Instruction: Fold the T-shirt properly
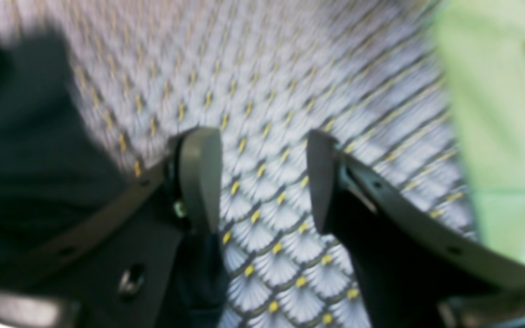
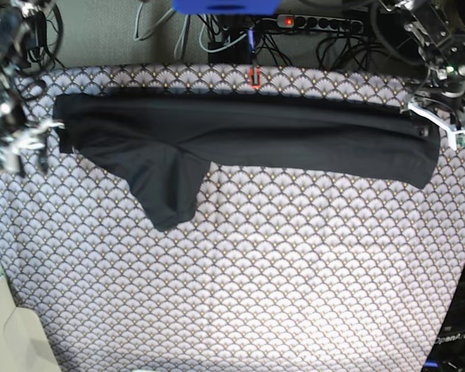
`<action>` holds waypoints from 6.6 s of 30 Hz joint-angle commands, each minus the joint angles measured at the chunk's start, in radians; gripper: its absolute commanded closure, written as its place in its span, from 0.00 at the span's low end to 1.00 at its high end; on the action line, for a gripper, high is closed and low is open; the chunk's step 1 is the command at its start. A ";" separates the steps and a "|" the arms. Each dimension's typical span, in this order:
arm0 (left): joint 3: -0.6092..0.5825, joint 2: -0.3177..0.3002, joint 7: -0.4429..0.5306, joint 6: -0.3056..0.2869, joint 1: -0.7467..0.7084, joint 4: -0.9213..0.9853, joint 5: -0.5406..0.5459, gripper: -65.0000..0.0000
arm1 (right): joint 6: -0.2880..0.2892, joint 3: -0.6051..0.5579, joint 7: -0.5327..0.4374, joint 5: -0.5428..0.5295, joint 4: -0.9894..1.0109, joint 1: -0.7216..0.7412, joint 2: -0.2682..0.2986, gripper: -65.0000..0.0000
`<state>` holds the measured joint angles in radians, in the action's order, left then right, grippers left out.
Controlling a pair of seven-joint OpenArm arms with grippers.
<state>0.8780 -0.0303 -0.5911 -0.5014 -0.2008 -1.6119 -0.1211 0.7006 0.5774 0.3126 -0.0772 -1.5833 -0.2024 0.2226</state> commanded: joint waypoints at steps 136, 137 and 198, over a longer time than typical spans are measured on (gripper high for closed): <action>0.152 -0.067 0.020 -0.115 0.033 -0.014 -0.001 0.33 | -0.002 -0.211 0.020 0.014 -0.371 -0.426 -0.102 1.00; 0.152 -0.067 0.020 -0.115 0.031 -0.014 0.001 0.33 | -0.002 -0.211 0.012 0.003 -0.371 -0.438 -0.102 1.00; 0.059 -0.047 0.102 -0.102 0.113 0.315 -0.030 1.00 | -0.002 -0.242 0.007 -0.034 -0.349 -0.412 -0.061 1.00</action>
<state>0.9314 -0.0616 -0.4164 -0.6369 -0.0742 -1.3010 -0.0849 0.7025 0.3305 0.3393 -0.1013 -1.9175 -0.6064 0.1524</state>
